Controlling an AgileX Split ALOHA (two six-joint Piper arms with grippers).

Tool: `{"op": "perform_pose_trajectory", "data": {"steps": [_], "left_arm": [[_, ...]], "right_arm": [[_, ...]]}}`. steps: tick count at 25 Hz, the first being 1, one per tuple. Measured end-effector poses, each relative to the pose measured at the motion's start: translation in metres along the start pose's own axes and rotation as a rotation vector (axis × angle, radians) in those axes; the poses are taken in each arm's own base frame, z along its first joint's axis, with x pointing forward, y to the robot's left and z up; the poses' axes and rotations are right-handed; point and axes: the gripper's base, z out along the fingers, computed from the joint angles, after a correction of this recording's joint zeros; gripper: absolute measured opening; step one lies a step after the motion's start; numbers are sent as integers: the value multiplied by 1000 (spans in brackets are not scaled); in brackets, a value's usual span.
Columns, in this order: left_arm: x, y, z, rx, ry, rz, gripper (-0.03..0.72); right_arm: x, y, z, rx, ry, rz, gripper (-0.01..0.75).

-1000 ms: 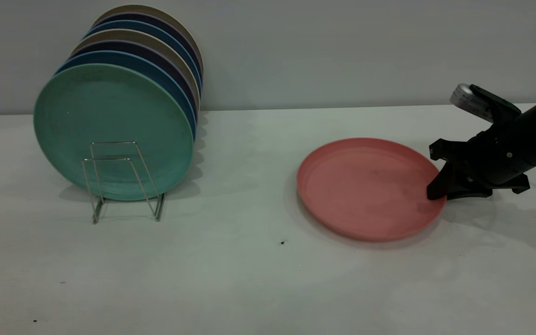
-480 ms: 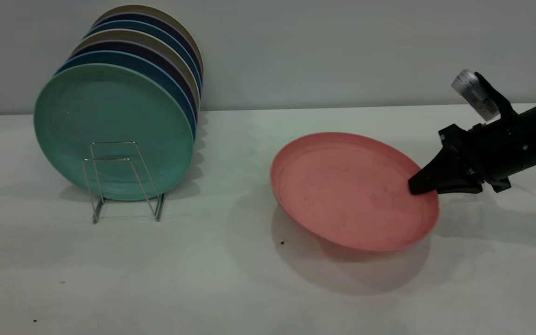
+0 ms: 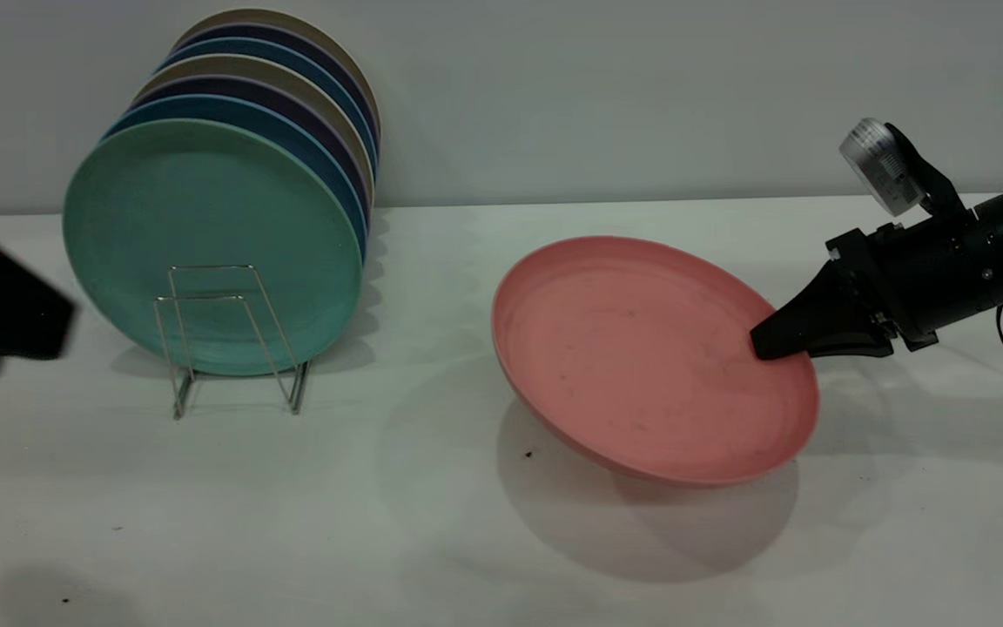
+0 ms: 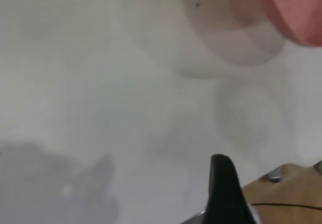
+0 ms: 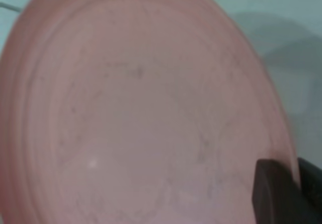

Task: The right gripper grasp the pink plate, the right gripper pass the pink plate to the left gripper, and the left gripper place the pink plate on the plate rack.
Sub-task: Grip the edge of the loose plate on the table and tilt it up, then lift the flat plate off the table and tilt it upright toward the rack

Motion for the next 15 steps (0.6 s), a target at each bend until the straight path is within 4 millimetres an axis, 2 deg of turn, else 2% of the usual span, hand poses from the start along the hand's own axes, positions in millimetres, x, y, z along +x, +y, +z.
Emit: {"op": "perform_pose_trajectory", "data": {"steps": [7, 15], "left_arm": [[-15, 16, 40, 104, -57, -6, 499], [-18, 29, 68, 150, -86, -63, 499]], "right_arm": [[1, 6, 3, -39, 13, -18, 13], [1, 36, 34, -82, 48, -68, 13]]}}
